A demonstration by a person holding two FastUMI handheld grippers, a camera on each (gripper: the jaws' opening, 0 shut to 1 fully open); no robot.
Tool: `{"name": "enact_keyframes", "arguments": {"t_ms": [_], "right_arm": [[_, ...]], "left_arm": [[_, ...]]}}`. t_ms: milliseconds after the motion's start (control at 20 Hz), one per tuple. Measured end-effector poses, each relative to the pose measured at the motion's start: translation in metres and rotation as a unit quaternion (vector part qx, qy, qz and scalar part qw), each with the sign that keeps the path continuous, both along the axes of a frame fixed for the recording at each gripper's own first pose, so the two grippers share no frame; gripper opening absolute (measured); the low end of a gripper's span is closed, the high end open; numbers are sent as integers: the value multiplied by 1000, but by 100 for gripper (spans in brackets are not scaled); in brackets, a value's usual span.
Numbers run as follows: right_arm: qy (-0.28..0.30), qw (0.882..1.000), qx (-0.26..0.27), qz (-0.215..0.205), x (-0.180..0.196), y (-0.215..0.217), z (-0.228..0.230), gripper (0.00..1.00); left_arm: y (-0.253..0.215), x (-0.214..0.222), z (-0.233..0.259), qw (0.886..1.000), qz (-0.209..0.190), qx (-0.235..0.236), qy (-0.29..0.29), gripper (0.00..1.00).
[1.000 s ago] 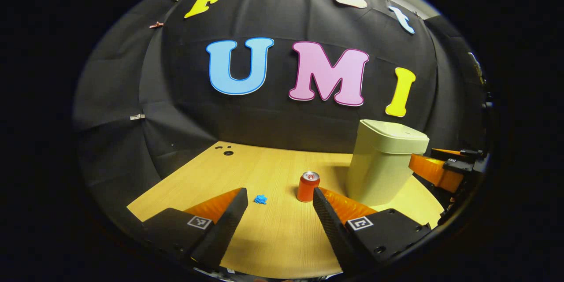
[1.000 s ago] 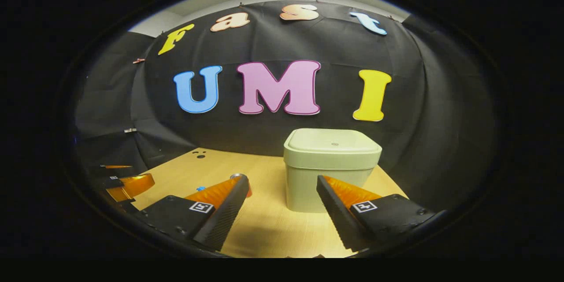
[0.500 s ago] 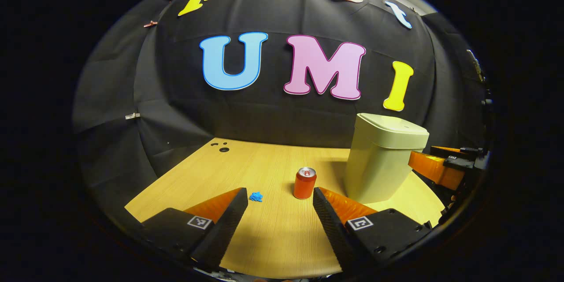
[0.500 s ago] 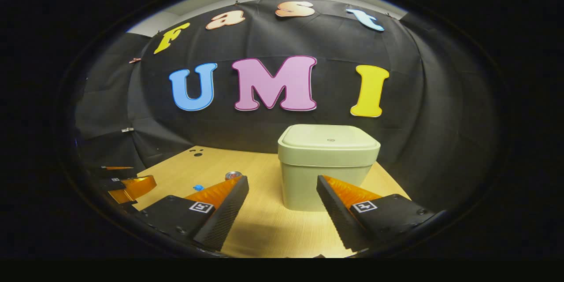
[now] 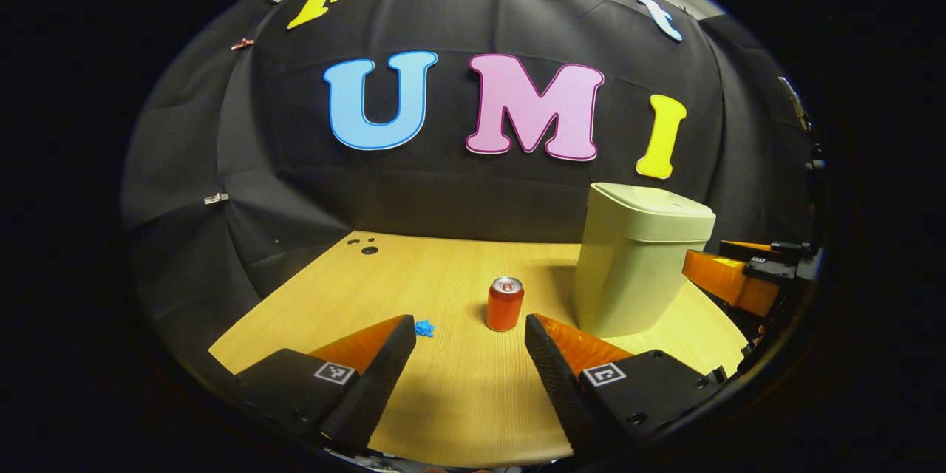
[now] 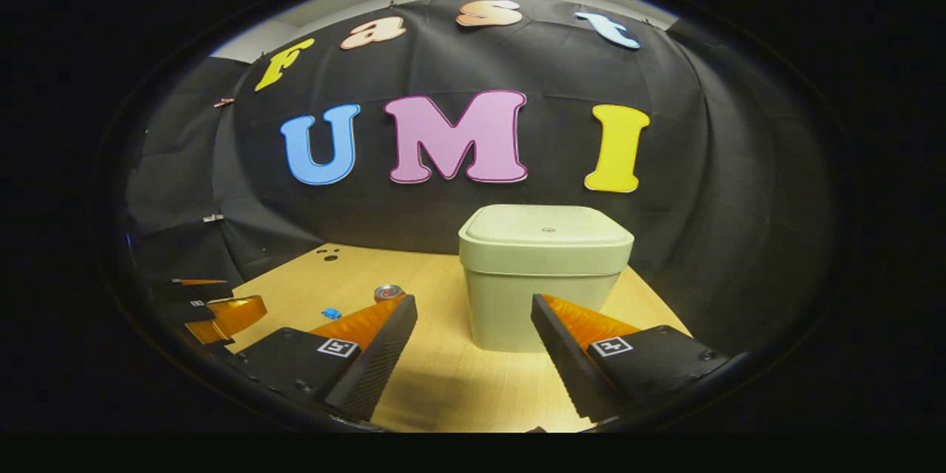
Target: Press the lid of the desktop garbage bin to open it, pick up the crumpled paper on the desktop and throw it into the bin, then pick up the pop can on the desktop and drop it into the bin, and finally close the garbage bin lid.
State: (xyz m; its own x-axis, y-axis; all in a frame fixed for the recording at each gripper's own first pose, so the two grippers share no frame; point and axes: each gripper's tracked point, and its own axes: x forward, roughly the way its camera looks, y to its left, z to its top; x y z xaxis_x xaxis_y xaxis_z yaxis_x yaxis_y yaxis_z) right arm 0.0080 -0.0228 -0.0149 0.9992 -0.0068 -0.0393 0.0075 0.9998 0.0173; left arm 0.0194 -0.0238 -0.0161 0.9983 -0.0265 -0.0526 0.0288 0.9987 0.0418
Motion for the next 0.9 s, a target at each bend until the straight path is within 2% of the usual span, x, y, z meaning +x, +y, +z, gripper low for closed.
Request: {"name": "enact_keyframes", "arguments": {"t_ms": [400, 500, 550, 600, 650, 700, 850, 900], "right_arm": [[-7, 1000, -4, -3, -3, -5, 4, 98], [-9, 1000, -1, -4, -3, -7, 6, 93], [-10, 1000, 1, -4, -4, -8, 7, 87], [-11, 1000, 0, -4, -3, -9, 7, 82], [-11, 1000, -1, -2, -3, -8, 7, 76], [-8, 1000, -2, -4, -3, -8, 8, 73], [-12, 1000, -4, -4, -3, -9, 10, 49], [-13, 1000, -5, -3, -2, -9, 10, 48]], "left_arm": [[-5, 0, -3, 1000, 0, 1, 0, 96], [-6, 0, -4, 1000, -3, 2, 0, 96], [-7, -1, -5, 1000, -3, 4, 1, 92], [-7, -1, -5, 1000, -2, 7, 0, 96], [-7, -2, -6, 1000, -3, 8, 1, 96], [-8, -2, -6, 1000, -4, 9, 1, 96], [-5, -3, -5, 1000, 1, 10, 2, 96], [-3, -3, -4, 1000, 4, 10, 1, 96]]}}
